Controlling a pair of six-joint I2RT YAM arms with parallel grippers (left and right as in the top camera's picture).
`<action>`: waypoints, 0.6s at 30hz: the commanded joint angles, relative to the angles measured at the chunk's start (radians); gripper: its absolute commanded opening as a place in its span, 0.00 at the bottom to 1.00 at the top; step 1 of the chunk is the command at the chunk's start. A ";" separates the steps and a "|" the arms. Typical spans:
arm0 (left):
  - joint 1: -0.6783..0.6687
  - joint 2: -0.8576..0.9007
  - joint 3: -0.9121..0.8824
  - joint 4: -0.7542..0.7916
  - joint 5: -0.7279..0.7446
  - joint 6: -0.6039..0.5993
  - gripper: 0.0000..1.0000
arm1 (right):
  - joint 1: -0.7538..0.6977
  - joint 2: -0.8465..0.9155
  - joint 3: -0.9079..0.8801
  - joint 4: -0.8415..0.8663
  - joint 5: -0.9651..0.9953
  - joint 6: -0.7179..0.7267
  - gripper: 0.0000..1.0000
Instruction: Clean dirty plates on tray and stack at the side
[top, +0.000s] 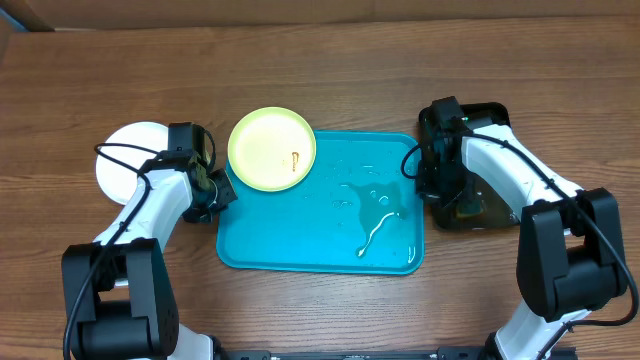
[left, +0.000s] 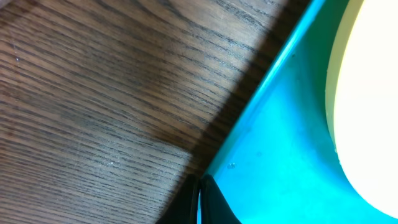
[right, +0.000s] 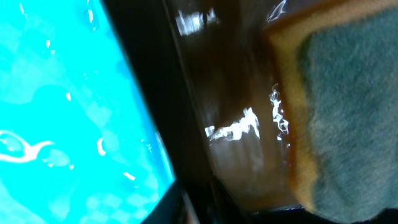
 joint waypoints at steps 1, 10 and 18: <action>0.010 0.036 -0.026 0.003 0.068 -0.025 0.04 | 0.001 -0.009 -0.003 0.004 -0.042 0.008 0.11; 0.031 0.036 -0.026 0.018 0.112 -0.024 0.04 | 0.005 -0.009 -0.003 -0.003 -0.129 0.027 0.10; 0.065 0.036 -0.026 0.029 0.119 -0.024 0.04 | 0.005 -0.009 -0.003 -0.007 -0.143 0.050 0.11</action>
